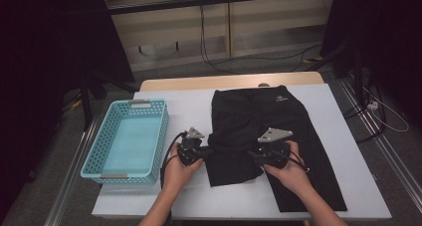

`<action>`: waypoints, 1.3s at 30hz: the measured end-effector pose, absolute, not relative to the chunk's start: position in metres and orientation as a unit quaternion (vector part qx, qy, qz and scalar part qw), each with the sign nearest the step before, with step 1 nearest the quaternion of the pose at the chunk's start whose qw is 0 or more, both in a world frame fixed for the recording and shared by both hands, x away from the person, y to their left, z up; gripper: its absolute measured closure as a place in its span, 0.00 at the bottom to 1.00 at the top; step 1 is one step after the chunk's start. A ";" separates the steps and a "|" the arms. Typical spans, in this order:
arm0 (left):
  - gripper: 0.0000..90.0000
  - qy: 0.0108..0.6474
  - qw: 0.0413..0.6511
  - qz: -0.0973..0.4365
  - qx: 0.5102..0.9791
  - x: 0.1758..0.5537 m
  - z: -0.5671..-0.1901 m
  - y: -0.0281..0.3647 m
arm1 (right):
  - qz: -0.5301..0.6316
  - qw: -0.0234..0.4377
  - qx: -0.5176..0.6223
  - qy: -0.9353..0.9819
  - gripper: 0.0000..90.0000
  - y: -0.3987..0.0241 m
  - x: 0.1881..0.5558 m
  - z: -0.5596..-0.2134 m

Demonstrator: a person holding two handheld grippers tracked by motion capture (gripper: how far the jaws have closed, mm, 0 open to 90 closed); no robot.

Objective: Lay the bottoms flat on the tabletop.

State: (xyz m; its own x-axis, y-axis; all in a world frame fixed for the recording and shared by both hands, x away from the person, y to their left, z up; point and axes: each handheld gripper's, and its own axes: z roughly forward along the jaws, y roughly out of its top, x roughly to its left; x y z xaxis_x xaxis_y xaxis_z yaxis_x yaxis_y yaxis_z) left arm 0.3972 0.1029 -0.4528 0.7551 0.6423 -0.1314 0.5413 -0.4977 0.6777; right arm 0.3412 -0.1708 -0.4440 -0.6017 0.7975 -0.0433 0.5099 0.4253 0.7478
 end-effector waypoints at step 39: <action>0.94 0.376 0.415 0.085 0.824 0.418 -0.440 0.123 | 0.374 0.164 0.413 0.814 0.95 -0.176 0.349 -0.449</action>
State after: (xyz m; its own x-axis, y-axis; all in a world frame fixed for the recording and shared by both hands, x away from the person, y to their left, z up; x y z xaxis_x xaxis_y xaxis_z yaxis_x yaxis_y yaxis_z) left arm 0.4179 0.1230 -0.4400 0.7025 0.6906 -0.1720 0.5494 -0.3726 0.7479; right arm 0.3486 -0.1758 -0.4493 -0.6055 0.7947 0.0422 0.5503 0.3798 0.7436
